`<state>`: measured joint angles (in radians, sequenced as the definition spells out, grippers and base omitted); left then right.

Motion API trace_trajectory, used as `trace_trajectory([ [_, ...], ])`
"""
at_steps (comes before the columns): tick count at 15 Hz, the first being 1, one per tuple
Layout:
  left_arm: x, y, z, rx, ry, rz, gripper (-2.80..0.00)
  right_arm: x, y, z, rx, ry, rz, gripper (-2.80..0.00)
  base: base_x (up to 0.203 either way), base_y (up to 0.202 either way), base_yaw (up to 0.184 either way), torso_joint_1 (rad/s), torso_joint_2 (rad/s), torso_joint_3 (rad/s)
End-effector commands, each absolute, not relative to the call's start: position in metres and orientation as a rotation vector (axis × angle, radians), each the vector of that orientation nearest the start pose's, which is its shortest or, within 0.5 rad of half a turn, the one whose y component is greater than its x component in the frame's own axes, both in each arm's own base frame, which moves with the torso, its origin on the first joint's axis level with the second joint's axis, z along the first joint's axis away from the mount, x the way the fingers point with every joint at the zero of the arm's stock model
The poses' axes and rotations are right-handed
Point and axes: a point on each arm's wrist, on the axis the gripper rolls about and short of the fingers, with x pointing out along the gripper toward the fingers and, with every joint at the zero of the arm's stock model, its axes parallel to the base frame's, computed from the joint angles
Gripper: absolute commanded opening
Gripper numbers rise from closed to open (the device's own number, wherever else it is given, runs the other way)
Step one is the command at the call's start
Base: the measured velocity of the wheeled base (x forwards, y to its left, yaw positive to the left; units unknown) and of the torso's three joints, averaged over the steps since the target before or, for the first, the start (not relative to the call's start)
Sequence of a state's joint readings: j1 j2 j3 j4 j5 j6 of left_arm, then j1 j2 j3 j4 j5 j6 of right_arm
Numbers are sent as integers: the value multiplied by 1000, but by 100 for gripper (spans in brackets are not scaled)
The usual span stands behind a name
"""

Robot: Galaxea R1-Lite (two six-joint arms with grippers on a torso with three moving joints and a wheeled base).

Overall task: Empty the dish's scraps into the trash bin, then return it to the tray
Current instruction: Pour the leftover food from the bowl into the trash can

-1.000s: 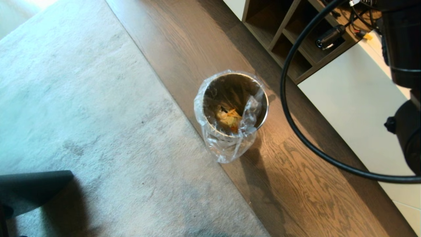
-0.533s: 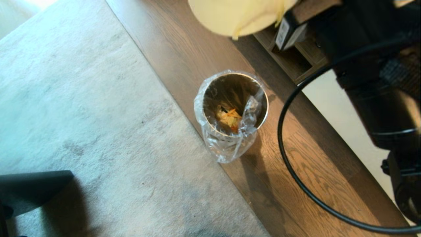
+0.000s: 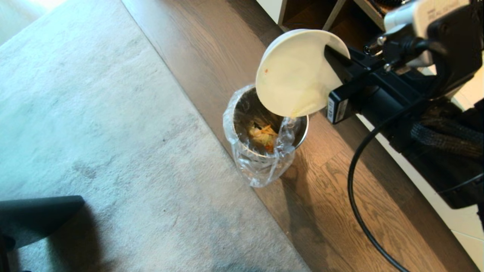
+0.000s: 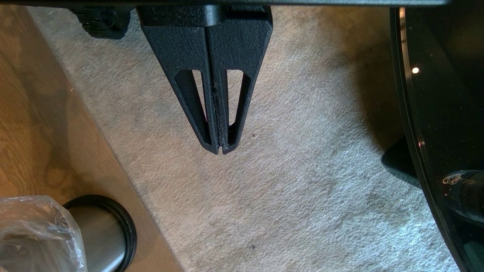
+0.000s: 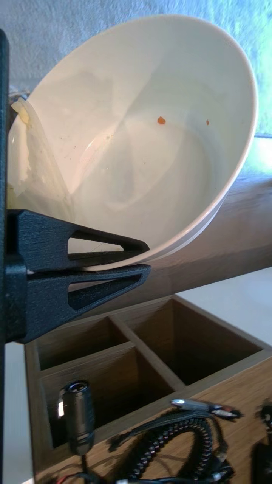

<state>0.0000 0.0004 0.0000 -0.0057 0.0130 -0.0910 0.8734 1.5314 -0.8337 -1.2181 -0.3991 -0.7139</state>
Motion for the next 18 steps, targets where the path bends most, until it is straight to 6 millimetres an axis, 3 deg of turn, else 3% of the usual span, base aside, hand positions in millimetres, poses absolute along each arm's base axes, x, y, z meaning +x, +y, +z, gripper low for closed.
trace_trajectory([
  [1, -23, 0, 76, -92, -7, 14, -280, 178, 175, 289, -392, -529, 236, -280, 0, 0, 0, 0, 0, 0],
  [6, -23, 0, 76, -92, -7, 14, -280, 195, 133, 255, -394, -312, 157, -280, 0, 0, 0, 0, 0, 0],
  [10, -23, 0, 76, -92, -7, 14, -280, 197, 95, 238, -329, -57, 87, -280, 0, 0, 0, 0, 0, 0],
  [14, -23, 0, 76, -92, -7, 14, -280, 177, 67, 216, -229, 240, 29, -280, 0, 0, 0, 0, 0, 0],
  [18, -23, 0, 76, -92, -7, 14, -280, 141, 47, 178, -155, 460, -25, -280, 0, 0, 0, 0, 0, 0],
])
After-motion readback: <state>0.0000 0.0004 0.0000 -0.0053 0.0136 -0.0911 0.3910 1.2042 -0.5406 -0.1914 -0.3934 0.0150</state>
